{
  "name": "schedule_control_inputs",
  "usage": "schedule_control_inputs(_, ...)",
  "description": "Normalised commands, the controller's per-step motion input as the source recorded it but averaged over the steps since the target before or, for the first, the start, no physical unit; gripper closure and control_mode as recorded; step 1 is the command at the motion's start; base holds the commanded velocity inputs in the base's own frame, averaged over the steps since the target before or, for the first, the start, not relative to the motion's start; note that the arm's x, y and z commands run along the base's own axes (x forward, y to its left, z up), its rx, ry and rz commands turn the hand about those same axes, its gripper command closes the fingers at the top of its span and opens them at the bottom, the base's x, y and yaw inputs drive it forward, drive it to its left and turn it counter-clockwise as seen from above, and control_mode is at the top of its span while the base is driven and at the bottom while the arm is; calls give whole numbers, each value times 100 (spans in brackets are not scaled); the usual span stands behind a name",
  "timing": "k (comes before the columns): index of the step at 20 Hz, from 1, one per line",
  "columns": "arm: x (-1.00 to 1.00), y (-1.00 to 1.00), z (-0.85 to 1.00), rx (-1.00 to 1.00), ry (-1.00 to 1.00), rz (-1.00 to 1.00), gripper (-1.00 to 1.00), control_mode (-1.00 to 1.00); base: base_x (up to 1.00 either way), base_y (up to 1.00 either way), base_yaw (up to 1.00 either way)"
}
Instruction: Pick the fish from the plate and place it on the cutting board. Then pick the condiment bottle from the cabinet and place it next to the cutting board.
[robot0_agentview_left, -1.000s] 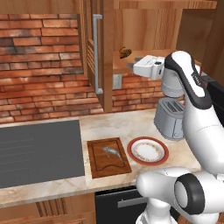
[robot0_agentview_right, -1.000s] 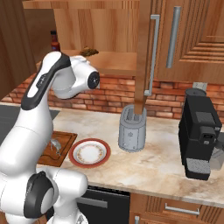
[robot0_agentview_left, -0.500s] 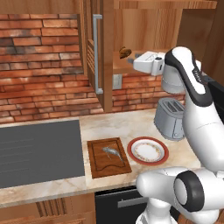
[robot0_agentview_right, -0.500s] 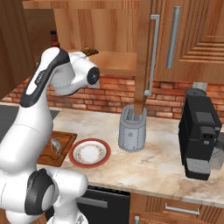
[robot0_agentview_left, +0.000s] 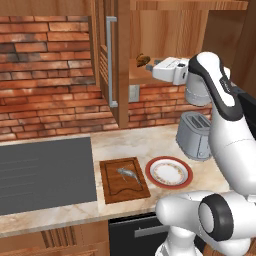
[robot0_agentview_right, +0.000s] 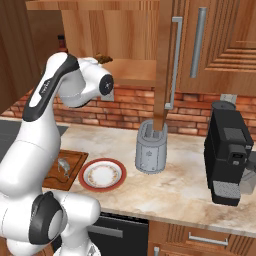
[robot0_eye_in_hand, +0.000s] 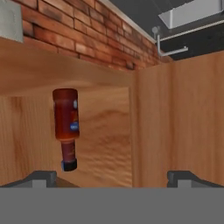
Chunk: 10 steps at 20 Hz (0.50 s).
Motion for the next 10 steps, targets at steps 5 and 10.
schedule_control_inputs(5, 1, 3, 1, 0, 0, 0, -100, -100, 0, 0, 0)
schedule_control_inputs(10, 3, 7, 0, 0, 0, 0, -100, -100, 0, 0, 0)
